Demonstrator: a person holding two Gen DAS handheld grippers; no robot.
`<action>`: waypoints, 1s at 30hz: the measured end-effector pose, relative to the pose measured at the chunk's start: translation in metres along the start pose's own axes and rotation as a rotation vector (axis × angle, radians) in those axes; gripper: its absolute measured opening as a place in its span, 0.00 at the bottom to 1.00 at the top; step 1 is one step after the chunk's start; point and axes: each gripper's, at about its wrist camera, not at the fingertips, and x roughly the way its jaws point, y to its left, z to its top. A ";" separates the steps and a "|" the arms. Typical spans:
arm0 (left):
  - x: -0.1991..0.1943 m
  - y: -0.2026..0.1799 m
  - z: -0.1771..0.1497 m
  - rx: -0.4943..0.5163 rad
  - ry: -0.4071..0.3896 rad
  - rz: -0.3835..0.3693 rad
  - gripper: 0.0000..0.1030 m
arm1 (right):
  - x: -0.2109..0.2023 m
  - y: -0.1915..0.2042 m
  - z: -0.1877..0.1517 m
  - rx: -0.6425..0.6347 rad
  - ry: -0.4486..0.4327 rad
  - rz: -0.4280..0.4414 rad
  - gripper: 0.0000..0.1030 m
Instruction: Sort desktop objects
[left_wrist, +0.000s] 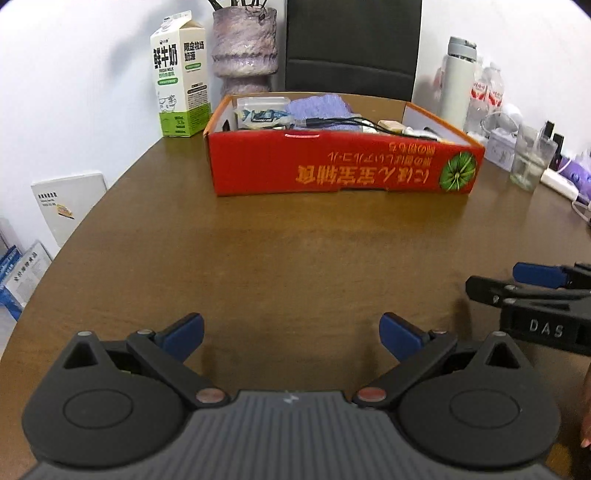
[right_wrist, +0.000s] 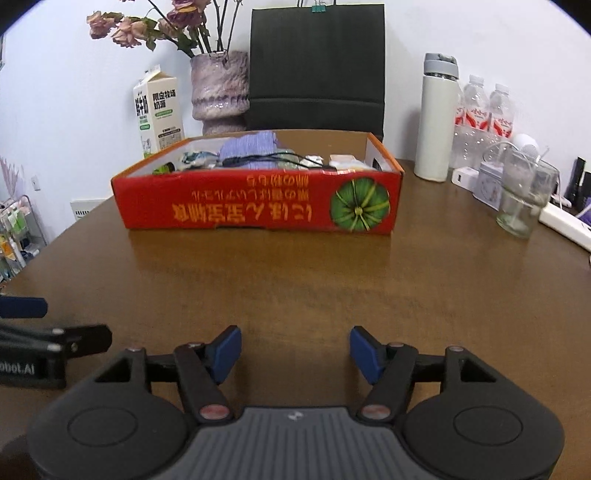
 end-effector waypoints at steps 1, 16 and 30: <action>-0.002 0.000 -0.004 0.000 -0.003 0.005 1.00 | -0.001 0.001 -0.003 0.000 0.001 0.000 0.63; -0.003 0.000 -0.020 -0.010 -0.045 0.027 1.00 | -0.007 0.006 -0.017 -0.006 0.021 -0.013 1.00; -0.001 -0.001 -0.020 -0.016 -0.057 0.027 1.00 | -0.005 0.008 -0.016 -0.011 0.023 -0.021 1.00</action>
